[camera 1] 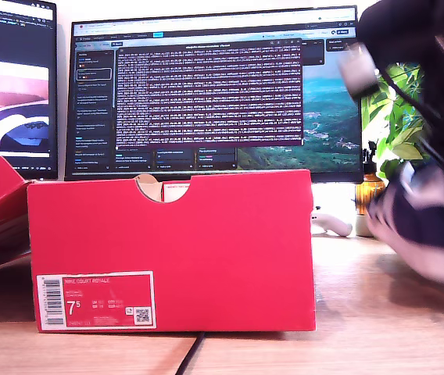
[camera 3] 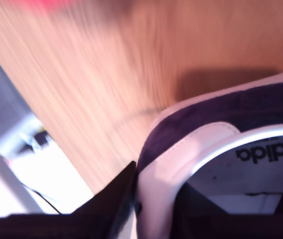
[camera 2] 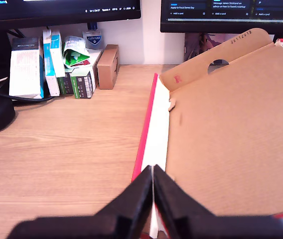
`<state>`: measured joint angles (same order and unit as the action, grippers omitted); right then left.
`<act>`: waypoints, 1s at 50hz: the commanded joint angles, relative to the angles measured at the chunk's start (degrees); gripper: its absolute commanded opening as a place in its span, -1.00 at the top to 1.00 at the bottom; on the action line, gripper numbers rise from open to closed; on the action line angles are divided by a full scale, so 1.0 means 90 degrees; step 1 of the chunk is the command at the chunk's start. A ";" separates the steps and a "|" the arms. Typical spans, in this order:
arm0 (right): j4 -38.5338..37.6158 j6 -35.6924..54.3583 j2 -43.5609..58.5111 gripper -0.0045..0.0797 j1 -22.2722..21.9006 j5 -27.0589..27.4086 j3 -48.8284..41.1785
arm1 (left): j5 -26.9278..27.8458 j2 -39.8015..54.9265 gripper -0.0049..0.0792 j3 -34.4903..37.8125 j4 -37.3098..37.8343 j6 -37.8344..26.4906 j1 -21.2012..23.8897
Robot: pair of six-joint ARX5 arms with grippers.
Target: Pack the blue shoes by picking the first shoe and placing it inside the red shoebox, left side, then picking and rotating the second shoe and placing it in the shoebox
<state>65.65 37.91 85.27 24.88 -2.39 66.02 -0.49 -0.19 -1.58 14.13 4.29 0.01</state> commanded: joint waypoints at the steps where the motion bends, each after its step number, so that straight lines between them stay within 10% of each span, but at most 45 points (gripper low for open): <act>1: 0.0143 -0.0175 -0.0340 0.92 0.0036 -0.0129 0.0330 | 0.0002 -0.0056 0.91 0.0231 -0.0039 0.0024 0.0012; 23: 0.0537 -0.0901 -0.0340 0.92 0.0211 -0.2028 0.1911 | 0.0005 -0.0056 0.91 0.0231 -0.0039 0.0024 0.0012; 50: -0.1355 -0.1569 -0.0073 0.92 0.1025 -0.2917 0.2091 | 0.0005 -0.0056 0.91 0.0231 -0.0039 0.0024 0.0012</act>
<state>55.77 23.75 84.36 33.21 -28.16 83.64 -0.51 -0.19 -1.58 14.13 4.29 0.01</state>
